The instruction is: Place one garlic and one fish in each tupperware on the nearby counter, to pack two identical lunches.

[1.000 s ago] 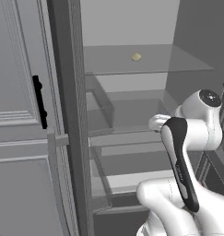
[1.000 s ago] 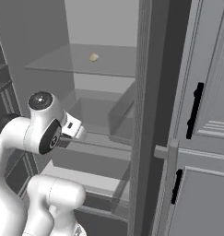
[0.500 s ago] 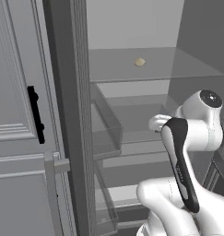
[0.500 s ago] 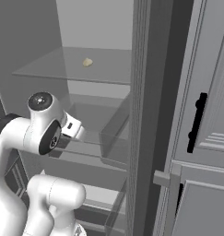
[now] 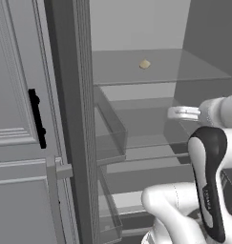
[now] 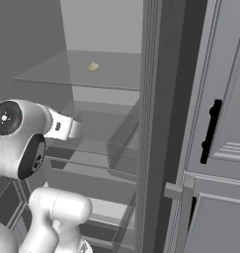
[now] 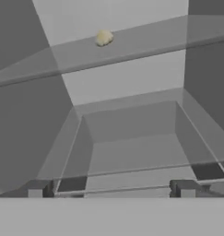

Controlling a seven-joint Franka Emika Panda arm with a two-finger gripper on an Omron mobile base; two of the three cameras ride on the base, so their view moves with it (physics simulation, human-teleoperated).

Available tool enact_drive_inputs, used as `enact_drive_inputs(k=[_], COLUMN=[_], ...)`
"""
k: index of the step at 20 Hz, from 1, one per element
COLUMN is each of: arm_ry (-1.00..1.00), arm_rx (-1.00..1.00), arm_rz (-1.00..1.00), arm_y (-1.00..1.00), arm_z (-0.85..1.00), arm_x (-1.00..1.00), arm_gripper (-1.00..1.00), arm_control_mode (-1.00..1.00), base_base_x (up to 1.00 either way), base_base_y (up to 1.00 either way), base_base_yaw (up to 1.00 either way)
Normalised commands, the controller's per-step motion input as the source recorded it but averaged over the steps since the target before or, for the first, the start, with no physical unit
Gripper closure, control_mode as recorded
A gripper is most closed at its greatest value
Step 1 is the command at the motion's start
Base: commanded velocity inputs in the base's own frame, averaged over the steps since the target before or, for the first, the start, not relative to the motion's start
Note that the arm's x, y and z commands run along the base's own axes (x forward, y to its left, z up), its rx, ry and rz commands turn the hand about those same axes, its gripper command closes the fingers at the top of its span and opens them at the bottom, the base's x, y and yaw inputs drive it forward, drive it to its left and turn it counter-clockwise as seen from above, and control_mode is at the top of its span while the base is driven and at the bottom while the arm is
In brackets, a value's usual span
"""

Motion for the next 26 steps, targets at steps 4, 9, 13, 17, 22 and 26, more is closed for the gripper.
enact_drive_inputs(k=[4,9,13,17,22,26], arm_ry=[-0.23,0.06,0.29,0.00,0.00,0.01], arm_rx=[-0.04,-0.13,-0.12,-0.05,-0.02,0.00], arm_rz=[0.00,-0.02,0.01,0.02,0.00,0.00], arm_y=[0.00,0.00,0.00,0.04,0.20,0.17], arm_z=[1.00,1.00,0.51,-0.03,-0.13,-0.10], arm_x=[-0.60,0.04,0.46,0.19,0.97,1.00], arm_gripper=[-1.00,-1.00,-1.00,-1.00,-1.00,-1.00], arm_control_mode=[-1.00,-1.00,-1.00,-1.00,-1.00,-1.00], base_base_x=[0.00,0.00,0.00,0.00,0.00,0.00], base_base_y=[0.00,0.00,0.00,0.00,0.00,0.00], base_base_yaw=[0.00,0.00,0.00,0.00,0.00,0.00])
